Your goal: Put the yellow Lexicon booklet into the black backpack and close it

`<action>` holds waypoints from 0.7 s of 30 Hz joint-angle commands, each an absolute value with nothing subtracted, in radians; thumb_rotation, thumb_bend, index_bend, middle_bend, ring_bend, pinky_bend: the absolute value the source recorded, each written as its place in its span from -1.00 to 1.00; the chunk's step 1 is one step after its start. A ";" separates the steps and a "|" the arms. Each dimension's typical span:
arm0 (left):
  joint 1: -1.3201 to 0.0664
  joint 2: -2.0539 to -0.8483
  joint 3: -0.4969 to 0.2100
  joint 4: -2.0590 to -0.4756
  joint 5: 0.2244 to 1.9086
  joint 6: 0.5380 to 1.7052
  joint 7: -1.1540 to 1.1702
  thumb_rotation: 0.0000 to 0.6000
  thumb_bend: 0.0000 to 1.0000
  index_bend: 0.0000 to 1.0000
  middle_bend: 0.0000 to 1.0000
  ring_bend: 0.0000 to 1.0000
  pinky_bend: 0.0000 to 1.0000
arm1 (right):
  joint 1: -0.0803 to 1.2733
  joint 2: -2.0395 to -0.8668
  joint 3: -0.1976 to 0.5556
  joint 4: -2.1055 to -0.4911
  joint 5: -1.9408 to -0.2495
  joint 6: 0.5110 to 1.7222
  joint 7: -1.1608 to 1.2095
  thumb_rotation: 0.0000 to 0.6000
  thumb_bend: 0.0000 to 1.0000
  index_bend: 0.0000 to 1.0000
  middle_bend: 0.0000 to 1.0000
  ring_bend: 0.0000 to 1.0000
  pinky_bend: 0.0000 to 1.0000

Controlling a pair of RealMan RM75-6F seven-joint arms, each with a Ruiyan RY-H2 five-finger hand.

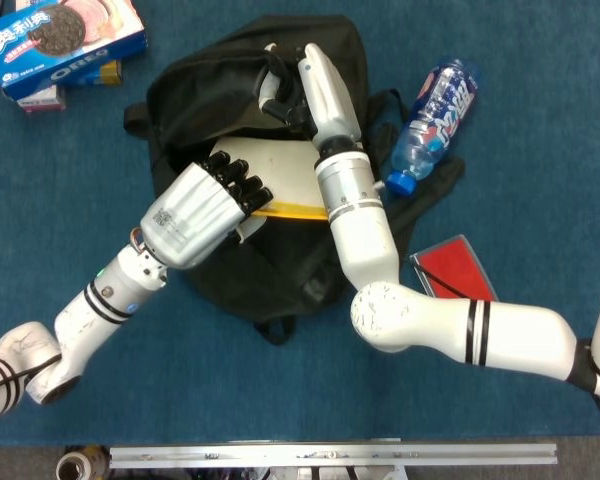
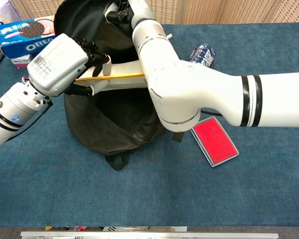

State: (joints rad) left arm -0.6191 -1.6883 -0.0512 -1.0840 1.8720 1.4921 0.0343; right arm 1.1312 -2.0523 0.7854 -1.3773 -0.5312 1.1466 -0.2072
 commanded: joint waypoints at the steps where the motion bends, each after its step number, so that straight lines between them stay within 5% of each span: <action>1: -0.621 -1.699 -0.040 -1.067 1.860 1.474 0.041 1.00 -0.29 0.55 0.35 0.04 0.15 | 1.134 -2.050 0.785 -1.375 -0.527 1.147 -0.207 1.00 0.73 0.48 0.33 0.32 0.75; 10: -0.596 -1.675 0.002 -1.097 1.856 1.475 0.075 1.00 -0.29 0.54 0.35 0.04 0.15 | 1.143 -2.049 0.777 -1.364 -0.518 1.144 -0.196 1.00 0.73 0.48 0.33 0.32 0.75; 21: -0.610 -1.757 -0.049 -1.038 1.816 1.507 0.062 1.00 -0.29 0.54 0.35 0.04 0.15 | 1.151 -2.051 0.793 -1.373 -0.497 1.155 -0.176 1.00 0.73 0.48 0.33 0.32 0.75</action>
State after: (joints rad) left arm -0.6070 -1.7478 -0.0432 -1.0482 1.8210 1.5034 0.0599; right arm 1.1502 -2.0513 0.7917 -1.3728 -0.4979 1.1545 -0.1767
